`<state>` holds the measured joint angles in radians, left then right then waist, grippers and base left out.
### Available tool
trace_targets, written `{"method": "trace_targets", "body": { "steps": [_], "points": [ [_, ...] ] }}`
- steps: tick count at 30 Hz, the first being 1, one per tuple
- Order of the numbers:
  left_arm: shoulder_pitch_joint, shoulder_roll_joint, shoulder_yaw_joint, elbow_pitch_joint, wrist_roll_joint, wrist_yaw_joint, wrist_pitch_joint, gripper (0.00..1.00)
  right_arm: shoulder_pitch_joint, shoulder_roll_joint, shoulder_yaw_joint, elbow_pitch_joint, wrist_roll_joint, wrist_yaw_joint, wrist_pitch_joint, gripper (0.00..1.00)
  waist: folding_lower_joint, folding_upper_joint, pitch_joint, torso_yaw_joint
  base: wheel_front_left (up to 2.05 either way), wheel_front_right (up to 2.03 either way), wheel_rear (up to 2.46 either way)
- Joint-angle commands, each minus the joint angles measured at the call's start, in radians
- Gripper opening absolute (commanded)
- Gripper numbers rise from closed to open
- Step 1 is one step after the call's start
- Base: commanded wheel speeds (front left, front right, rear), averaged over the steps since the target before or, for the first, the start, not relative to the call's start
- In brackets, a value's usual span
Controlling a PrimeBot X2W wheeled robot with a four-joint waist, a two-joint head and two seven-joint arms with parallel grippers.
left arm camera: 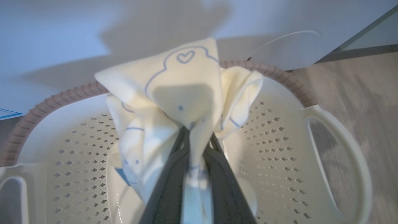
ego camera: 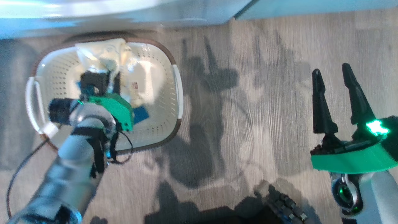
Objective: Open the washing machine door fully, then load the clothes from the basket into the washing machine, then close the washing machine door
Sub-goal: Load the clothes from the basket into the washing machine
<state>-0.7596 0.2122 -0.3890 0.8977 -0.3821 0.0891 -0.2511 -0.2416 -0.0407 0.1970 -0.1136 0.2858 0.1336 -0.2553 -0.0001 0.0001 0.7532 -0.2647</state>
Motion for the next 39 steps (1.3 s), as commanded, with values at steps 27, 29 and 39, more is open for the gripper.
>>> {"method": "trace_targets", "body": {
  "steps": [27,29,39],
  "points": [
    [0.605,0.051,0.158,-0.794,-0.015,0.144,0.006,0.0,0.236,-0.009,-0.067,0.033,-0.122,-0.003,-0.006,1.0,0.0001,-0.0001,-0.515,0.16,0.0,0.0,0.0],
    [0.636,0.06,0.163,-0.83,-0.016,0.154,0.015,0.0,0.251,-0.009,-0.069,0.038,-0.128,-0.003,-0.006,1.0,0.0001,-0.0001,-0.547,0.166,0.0,0.0,0.0],
    [0.773,0.097,0.194,-0.972,-0.028,0.202,0.055,0.0,0.321,-0.013,-0.057,0.052,-0.147,-0.003,-0.006,1.0,0.0001,-0.0001,-0.679,0.179,0.0,0.0,0.0]
  ]
}}
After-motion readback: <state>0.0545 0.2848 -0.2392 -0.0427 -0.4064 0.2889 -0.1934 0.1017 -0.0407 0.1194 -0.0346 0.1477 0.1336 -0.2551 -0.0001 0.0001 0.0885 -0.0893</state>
